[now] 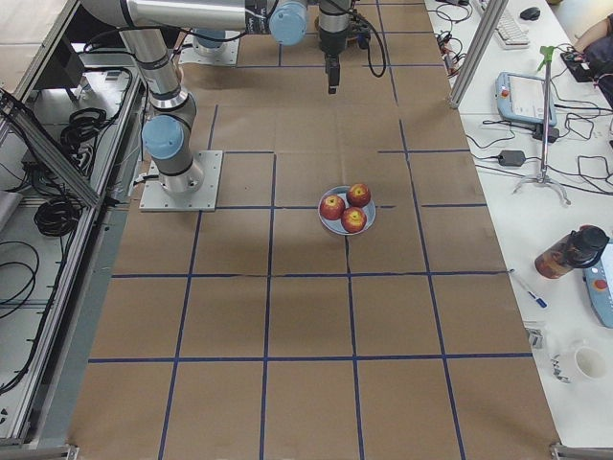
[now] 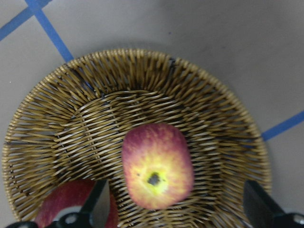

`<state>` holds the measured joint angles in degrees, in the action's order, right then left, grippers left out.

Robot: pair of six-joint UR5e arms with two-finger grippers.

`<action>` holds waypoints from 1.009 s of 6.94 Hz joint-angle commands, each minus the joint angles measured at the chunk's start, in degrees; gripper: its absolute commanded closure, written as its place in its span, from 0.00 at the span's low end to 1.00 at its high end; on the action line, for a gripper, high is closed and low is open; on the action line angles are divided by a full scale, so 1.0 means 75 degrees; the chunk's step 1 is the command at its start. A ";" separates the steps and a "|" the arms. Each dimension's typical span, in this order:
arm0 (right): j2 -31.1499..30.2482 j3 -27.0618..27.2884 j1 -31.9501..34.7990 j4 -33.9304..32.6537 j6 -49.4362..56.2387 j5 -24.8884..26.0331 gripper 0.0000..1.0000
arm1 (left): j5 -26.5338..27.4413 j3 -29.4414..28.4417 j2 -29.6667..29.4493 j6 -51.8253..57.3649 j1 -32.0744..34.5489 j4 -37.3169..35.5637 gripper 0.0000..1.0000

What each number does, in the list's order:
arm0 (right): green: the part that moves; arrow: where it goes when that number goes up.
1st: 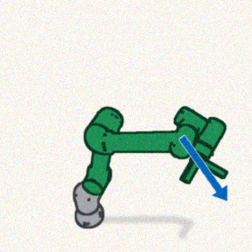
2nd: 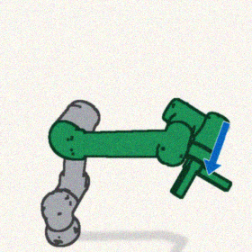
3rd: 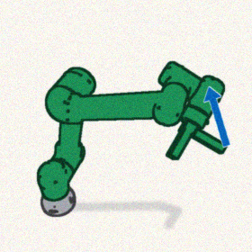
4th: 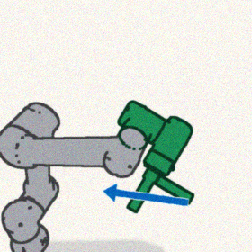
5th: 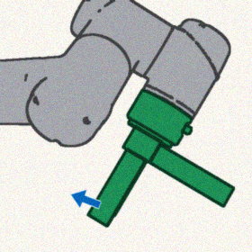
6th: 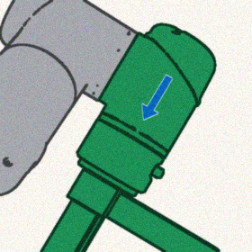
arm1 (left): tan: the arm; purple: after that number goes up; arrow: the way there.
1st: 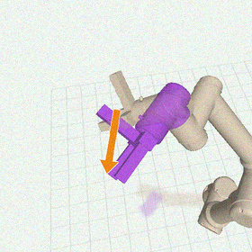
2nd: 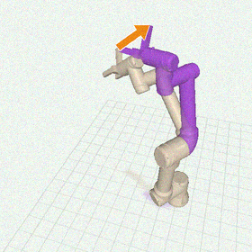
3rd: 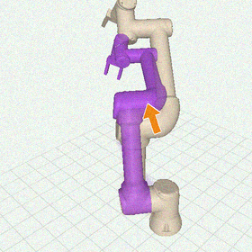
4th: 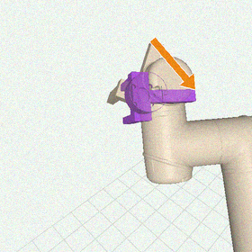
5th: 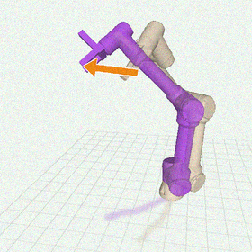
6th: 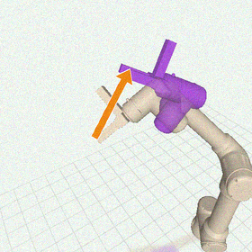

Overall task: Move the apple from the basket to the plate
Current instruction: 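Close the left gripper on the yellow-red apple in the basket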

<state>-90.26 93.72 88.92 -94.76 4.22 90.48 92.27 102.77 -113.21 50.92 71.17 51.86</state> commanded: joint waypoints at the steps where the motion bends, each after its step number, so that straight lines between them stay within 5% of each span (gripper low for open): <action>1: 0.0000 0.0009 0.0004 0.0002 0.0000 0.0006 0.00 | -0.0009 0.0019 -0.0466 -0.0004 -0.0044 -0.0200 0.04; 4: 0.0000 0.0009 -0.0008 0.0002 0.0000 0.0006 0.00 | 0.0003 -0.0016 -0.0562 -0.0004 -0.0114 -0.0200 0.48; 7: 0.0000 0.0009 -0.0008 0.0002 0.0000 0.0006 0.00 | 0.0003 -0.0272 0.0184 -0.0830 0.0096 0.0743 0.58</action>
<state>-90.26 93.78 88.89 -94.79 4.22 90.49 92.45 101.93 -114.82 48.82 71.13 53.21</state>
